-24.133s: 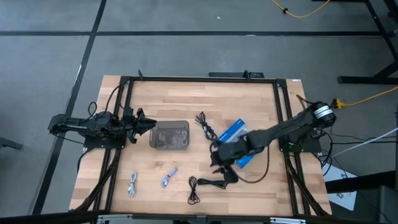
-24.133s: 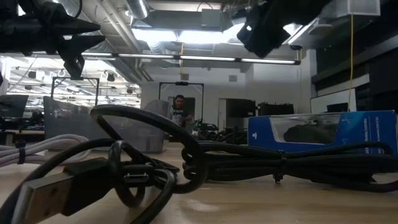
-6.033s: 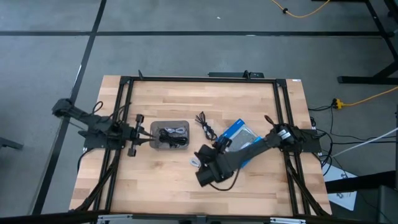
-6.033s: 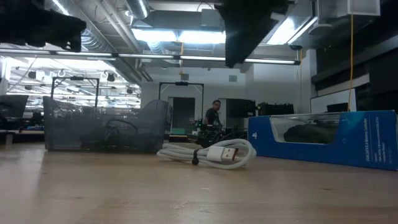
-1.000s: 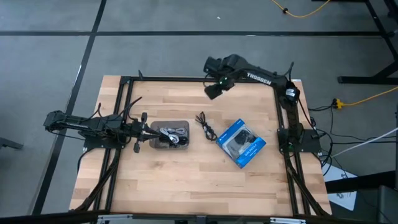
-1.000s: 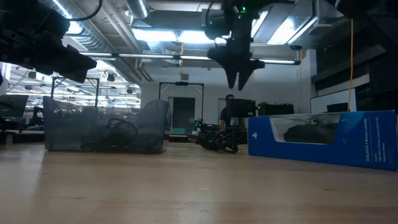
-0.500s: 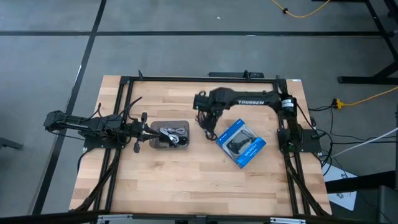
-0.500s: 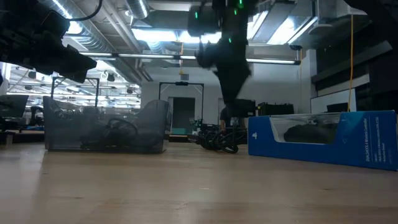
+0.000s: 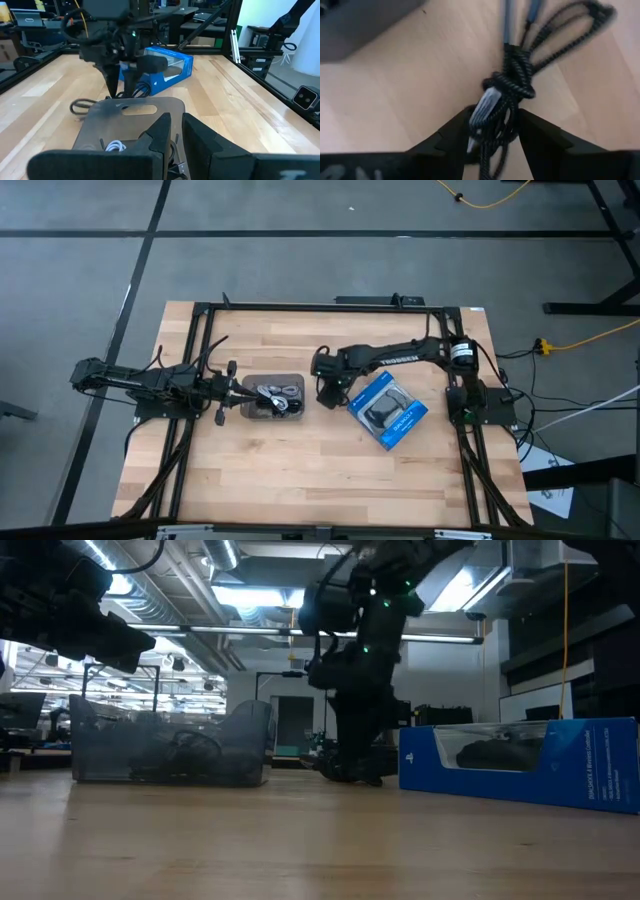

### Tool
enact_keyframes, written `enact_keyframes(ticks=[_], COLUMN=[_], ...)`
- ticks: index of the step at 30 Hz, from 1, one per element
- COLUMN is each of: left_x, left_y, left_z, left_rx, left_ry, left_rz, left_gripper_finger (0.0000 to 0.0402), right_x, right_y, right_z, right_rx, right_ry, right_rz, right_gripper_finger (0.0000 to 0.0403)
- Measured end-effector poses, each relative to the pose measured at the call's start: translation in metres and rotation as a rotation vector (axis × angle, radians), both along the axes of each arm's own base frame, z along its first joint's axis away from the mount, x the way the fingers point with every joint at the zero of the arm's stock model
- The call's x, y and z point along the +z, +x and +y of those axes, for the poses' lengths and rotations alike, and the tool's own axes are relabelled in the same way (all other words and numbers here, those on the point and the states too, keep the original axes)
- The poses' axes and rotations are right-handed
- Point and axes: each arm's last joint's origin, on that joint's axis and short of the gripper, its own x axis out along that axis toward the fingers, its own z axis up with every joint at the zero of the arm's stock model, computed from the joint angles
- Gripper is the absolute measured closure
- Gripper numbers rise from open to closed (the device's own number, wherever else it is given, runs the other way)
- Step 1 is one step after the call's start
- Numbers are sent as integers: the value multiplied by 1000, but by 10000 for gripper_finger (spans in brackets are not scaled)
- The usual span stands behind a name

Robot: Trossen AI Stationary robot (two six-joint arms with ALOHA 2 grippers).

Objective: Pick and place USB-C Cables
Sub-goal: Put the black charger cable into the black bin

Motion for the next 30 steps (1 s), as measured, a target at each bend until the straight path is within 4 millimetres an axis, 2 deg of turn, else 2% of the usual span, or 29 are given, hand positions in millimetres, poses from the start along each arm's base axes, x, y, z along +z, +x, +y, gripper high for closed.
enact_keyframes(ticks=[8, 14, 17, 21, 24, 30], left_x=[0, 0, 0, 0, 0, 0], left_y=[0, 0, 0, 0, 0, 0], left_z=[0, 0, 0, 0, 0, 0], left_rx=[0, 0, 0, 0, 0, 0], left_ry=[0, 0, 0, 0, 0, 0], left_rz=[0, 0, 0, 0, 0, 0], left_gripper_finger=[360, 360, 360, 360, 360, 360], right_x=[-35, -41, -38, -28, -17, 36], right_y=[-10, -13, -11, -3, 3, 13], right_z=[9, 18, 19, 18, 17, 14], right_rx=[-170, -179, -160, -110, -80, -159], right_ry=[-7, -58, -76, -121, -203, -479], right_rz=[-103, -99, -95, -99, -74, -37], right_gripper_finger=[234, 238, 267, 354, 356, 356])
